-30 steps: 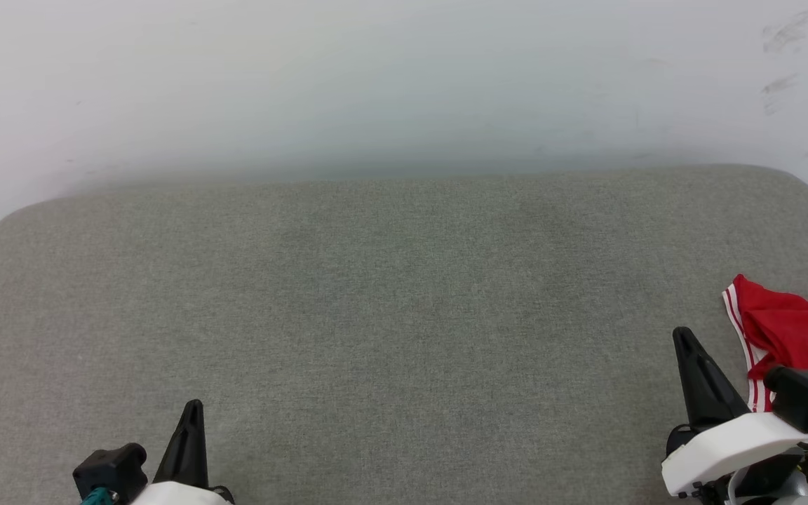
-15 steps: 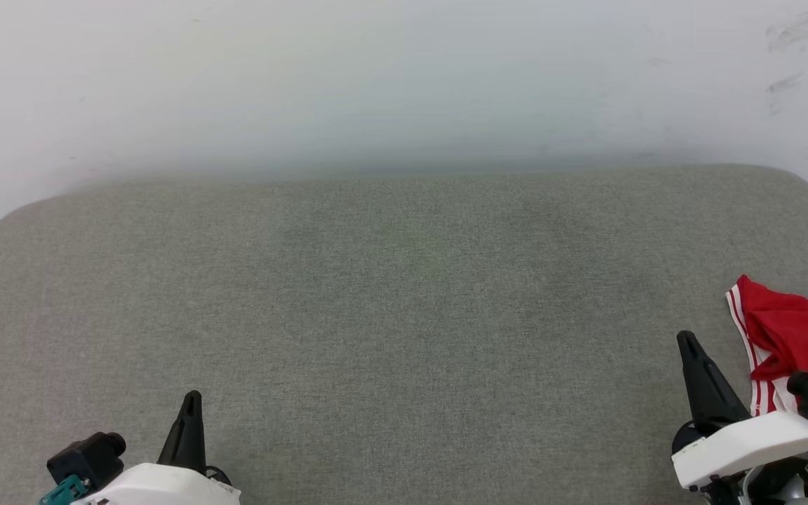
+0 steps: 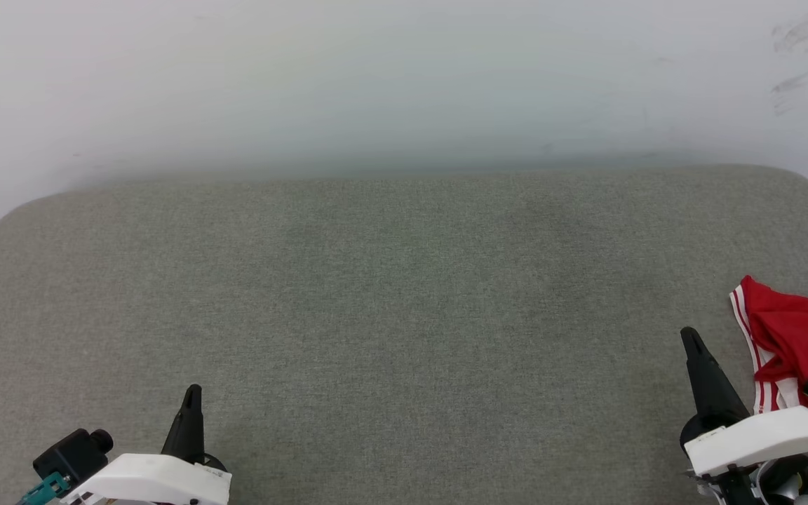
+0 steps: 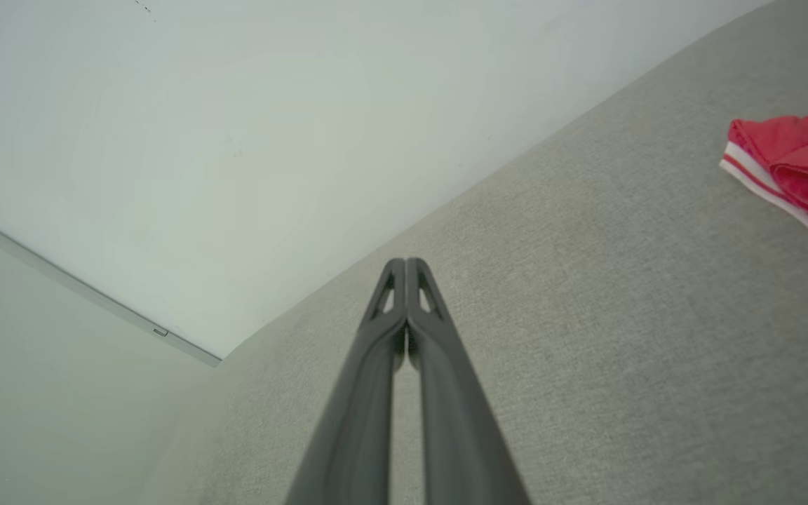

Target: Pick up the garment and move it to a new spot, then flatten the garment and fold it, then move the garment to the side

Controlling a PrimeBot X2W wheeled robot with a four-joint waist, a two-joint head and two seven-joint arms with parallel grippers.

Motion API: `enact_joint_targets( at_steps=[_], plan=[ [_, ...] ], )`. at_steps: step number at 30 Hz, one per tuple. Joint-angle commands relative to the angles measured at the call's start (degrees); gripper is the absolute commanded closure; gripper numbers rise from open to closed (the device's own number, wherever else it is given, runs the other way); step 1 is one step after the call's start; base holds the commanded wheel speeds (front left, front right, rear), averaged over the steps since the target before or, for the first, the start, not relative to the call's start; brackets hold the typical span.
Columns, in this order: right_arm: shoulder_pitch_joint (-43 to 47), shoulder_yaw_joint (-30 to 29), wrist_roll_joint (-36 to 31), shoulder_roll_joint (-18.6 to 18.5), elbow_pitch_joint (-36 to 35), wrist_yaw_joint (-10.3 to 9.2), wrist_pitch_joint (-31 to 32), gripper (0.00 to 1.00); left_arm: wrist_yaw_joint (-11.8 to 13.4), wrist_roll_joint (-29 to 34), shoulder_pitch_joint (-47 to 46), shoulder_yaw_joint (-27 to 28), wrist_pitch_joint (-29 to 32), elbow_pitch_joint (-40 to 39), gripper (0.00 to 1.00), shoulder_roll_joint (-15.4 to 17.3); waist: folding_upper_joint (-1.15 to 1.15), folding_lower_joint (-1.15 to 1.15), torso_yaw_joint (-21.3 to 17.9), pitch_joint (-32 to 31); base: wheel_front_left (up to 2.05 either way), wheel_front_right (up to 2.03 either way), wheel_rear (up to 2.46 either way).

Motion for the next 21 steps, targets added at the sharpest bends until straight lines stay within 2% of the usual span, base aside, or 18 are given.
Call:
enact_joint_targets(
  at_steps=[1, 21],
  plan=[
    [-1.8, -0.2, 1.9, 0.1, -0.3, 0.0, 0.2, 1.0, -0.4, -1.4, -1.8, 0.6, 0.3, -0.5, 1.0, 0.1, 0.0, 0.0, 0.0, 0.0, 0.0, 0.0, 0.0],
    [-2.8, -1.0, 16.5, 0.1, 2.1, -0.01, 1.4, 1.0, -2.3, -13.5, -3.5, 3.2, 4.0, 0.2, 1.0, -1.7, 0.0, 0.0, 0.5, 0.2, 0.0, 0.0, 0.0]
  ],
)
